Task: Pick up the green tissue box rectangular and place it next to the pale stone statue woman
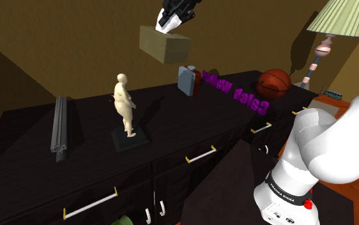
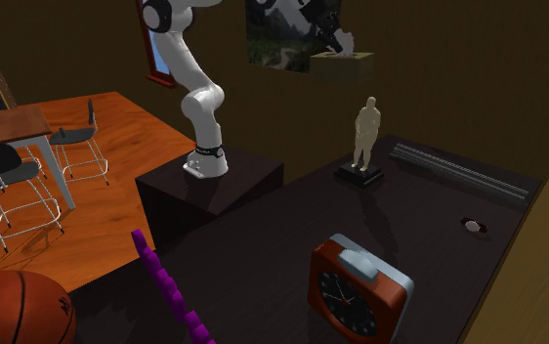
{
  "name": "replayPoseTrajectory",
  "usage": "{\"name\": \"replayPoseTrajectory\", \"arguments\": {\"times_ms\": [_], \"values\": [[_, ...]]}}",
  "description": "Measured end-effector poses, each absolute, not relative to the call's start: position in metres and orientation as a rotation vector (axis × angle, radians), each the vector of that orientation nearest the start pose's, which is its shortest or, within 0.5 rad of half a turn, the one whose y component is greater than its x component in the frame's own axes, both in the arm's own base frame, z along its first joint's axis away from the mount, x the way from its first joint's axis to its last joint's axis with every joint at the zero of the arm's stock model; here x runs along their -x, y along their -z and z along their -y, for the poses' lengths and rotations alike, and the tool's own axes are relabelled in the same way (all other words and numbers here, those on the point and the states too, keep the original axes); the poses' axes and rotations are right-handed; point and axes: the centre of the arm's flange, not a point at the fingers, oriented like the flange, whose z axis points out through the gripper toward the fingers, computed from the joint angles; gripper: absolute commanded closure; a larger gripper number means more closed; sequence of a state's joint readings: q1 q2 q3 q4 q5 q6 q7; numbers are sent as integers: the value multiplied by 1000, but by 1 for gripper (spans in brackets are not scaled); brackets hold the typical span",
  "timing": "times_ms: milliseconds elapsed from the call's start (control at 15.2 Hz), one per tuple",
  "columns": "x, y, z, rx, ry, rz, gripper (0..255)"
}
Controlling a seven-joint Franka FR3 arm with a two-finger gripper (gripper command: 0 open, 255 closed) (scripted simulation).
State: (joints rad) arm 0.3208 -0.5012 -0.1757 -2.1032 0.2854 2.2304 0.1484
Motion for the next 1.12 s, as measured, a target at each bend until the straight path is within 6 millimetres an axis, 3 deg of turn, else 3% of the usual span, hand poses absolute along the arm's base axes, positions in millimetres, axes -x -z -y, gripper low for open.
{"name": "replayPoseTrajectory", "arguments": {"times_ms": [1122], "values": [[-475, -684, -272, 2592, 747, -147, 255]]}}
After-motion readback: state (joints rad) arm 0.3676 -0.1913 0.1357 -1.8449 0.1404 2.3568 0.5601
